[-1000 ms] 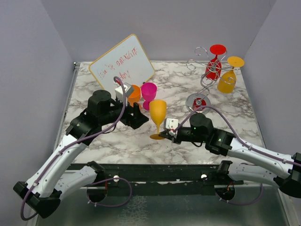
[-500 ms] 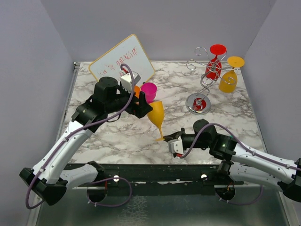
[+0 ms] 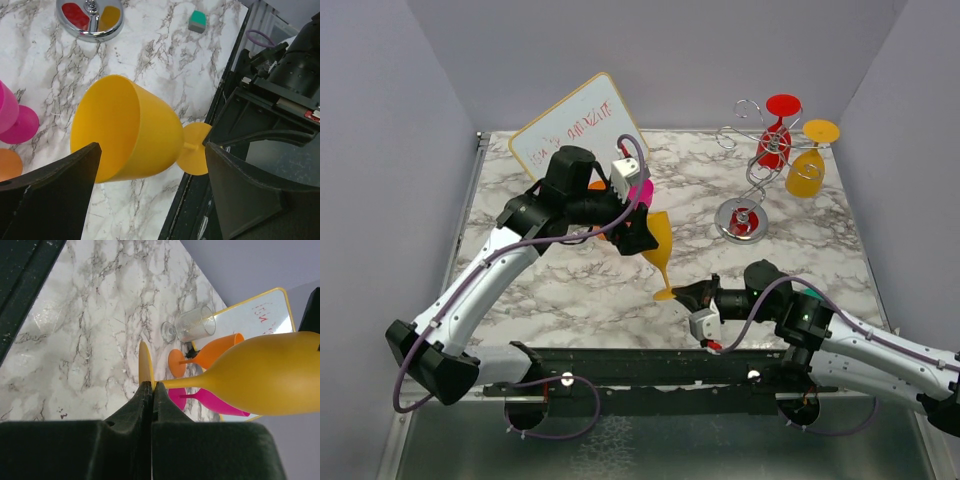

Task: Take the wine glass off the wine glass rack
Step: Place the wine glass at the center of the board.

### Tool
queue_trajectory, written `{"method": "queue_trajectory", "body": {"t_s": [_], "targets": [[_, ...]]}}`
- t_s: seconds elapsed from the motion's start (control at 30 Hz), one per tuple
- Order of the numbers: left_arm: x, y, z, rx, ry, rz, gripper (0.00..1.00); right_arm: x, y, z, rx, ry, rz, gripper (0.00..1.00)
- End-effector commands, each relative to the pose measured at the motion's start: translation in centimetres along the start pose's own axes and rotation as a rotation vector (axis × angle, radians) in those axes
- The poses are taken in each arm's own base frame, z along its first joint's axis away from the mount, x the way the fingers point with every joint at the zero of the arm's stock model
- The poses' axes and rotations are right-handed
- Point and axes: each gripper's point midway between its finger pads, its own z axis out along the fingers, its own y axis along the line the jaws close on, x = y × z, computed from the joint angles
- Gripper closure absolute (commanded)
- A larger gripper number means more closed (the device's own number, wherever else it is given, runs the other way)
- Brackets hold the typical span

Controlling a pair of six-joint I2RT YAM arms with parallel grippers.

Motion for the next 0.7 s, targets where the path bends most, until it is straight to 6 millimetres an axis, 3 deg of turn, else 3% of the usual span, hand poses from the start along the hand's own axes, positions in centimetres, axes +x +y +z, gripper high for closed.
{"method": "queue_trajectory", "body": {"t_s": [0.0,0.23,0.5,0.67], "targets": [[-0.8,-0.6,-0.2,0.051,-0.001,0.043,0.15,-0.9,-0.9,-0.4,0.036,-0.031,-0.068,0.99],[0.0,-3.7,-0.1,0.274,0.023,0.035,0.32,-1.1,-1.1,-0.5,0.049,-0.043,-0.085,0.99],[0.8,-4.0,0.2,0.326,0.054,0.013,0.4,-1.3,-1.5,-0.8,0.071,-0.044,-0.097,0.99],[0.7,-4.0,0.4,0.332,0.061,0.013,0.57,-1.1,-1.5,-1.0,0.075,-0.034,-0.099,0.99]]}}
